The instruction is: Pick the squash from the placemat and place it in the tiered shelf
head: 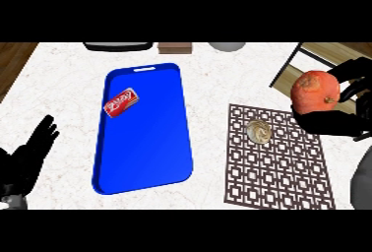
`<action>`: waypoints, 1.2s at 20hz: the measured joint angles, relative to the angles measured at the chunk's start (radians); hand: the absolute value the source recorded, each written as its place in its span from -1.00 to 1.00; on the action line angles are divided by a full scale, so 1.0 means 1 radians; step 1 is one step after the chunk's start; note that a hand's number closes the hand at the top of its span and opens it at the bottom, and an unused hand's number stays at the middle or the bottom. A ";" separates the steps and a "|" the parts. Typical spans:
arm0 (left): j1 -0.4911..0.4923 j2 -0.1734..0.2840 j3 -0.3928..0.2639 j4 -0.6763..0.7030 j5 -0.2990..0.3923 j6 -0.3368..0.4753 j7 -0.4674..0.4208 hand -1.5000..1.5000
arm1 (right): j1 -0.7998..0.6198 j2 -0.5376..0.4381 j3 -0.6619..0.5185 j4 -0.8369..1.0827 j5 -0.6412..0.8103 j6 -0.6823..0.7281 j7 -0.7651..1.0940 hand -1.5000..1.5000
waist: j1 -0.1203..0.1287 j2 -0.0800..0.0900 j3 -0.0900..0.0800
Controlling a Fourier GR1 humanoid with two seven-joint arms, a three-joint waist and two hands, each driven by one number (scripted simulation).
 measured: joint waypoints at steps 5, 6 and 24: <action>-0.010 -0.024 -0.016 0.000 -0.021 0.014 0.003 0.00 | -0.065 -0.024 -0.050 -0.137 -0.030 0.053 0.046 1.00 | 0.003 0.001 0.000; -0.025 -0.023 -0.013 0.006 -0.019 0.013 0.010 0.00 | -0.089 -0.031 -0.061 -0.138 -0.035 0.059 0.049 1.00 | 0.004 0.002 0.000; -0.028 -0.007 0.012 0.014 -0.013 -0.016 0.000 0.00 | -0.420 -0.319 -0.215 0.165 0.008 0.214 0.009 1.00 | 0.013 0.004 -0.001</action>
